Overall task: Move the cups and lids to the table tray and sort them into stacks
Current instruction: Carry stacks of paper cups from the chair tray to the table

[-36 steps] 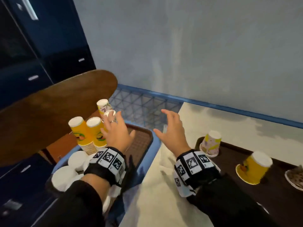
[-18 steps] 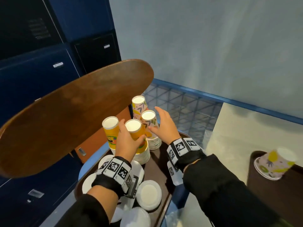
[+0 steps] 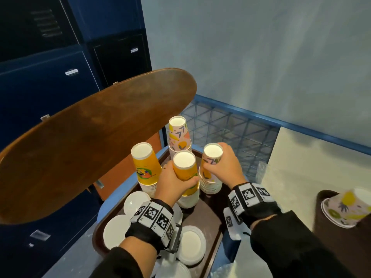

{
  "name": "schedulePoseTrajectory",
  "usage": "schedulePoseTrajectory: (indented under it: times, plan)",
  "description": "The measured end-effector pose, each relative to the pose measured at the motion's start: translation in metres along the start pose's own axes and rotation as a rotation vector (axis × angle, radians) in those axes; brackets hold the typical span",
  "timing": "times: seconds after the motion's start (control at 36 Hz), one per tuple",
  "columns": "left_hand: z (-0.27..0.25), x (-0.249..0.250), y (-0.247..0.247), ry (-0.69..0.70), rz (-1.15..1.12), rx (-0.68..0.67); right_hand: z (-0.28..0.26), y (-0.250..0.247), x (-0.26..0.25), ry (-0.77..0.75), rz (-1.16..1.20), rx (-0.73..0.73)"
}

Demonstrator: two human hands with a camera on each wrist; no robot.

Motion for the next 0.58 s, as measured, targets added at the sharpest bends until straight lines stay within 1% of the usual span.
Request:
schedulePoseTrajectory:
  times: [0.08,0.14,0.19,0.25,0.31,0.36,0.5,0.58]
  plan:
    - [0.005,-0.012,0.017,-0.012,0.025,-0.047,-0.003,-0.007,0.017,0.048,-0.065,-0.092]
    - [0.009,-0.024,0.028,-0.046,-0.018,-0.092,-0.004,-0.008,0.031,0.100,-0.050,-0.135]
    - [0.008,-0.031,0.039,-0.089,-0.088,-0.148,-0.006,-0.005,0.044,0.162,0.049,-0.160]
    - [0.007,-0.043,0.050,-0.142,-0.175,-0.193,-0.012,0.003,0.057,0.216,0.176,-0.223]
    - [0.008,-0.062,0.061,-0.183,-0.214,-0.200,-0.022,0.014,0.069,0.251,0.277,-0.295]
    - [0.008,-0.072,0.066,-0.213,-0.189,-0.190,-0.033,0.021,0.077,0.245,0.307,-0.343]
    - [0.001,-0.071,0.066,-0.270,-0.135,-0.160,-0.050,0.028,0.101,0.255,0.188,-0.310]
    - [0.003,-0.070,0.064,-0.260,-0.140,-0.145,-0.053,0.024,0.096,0.244,0.127,-0.269]
Point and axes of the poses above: each hand's wrist, its own z-axis towards the middle knuckle, its own y-axis out of the palm, x = y × z, the point moved 9 cm from there along z, towards the middle knuckle, and after that the axes turned 2 degrees about -y, right-handed, at the moved point
